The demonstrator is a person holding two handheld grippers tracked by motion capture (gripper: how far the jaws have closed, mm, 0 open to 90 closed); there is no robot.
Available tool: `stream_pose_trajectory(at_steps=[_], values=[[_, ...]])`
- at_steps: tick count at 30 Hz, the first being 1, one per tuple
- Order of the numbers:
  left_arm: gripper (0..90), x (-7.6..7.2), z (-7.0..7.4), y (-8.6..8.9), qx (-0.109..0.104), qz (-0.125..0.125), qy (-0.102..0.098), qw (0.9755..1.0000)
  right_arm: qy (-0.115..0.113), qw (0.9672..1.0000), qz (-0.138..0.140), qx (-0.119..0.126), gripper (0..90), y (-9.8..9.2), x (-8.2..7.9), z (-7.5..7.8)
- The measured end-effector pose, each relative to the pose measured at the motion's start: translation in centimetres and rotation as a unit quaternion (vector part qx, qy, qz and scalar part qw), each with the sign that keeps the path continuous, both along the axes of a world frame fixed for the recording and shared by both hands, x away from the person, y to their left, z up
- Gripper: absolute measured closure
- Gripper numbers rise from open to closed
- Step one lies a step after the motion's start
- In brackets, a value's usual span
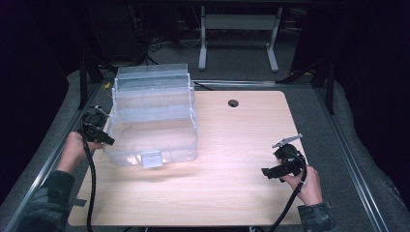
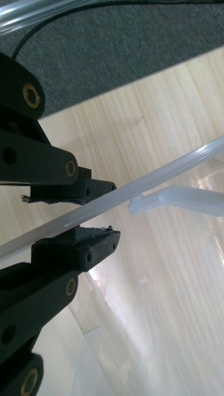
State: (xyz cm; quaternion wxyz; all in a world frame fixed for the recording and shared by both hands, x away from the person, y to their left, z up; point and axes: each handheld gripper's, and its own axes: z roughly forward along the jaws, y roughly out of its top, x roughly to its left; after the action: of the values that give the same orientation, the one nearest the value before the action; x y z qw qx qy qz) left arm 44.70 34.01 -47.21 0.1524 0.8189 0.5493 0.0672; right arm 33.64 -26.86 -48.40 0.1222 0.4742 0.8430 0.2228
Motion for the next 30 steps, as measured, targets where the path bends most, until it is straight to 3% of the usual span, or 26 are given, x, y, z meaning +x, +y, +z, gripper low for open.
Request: stream_pose_trajectory(at_steps=[22, 30], values=[[74.0, -0.3, 0.1, -6.9, 0.012, -0.038, -0.003, 0.9992, 0.007, 0.9998, -0.016, 0.003, 8.3, -1.2, 0.2, -0.5], [73.2, -0.3, 0.1, -9.4, 0.018, -0.063, -0.006, 0.9978, 0.015, 0.9997, -0.018, 0.001, 8.5, -1.5, 0.4, -0.6]])
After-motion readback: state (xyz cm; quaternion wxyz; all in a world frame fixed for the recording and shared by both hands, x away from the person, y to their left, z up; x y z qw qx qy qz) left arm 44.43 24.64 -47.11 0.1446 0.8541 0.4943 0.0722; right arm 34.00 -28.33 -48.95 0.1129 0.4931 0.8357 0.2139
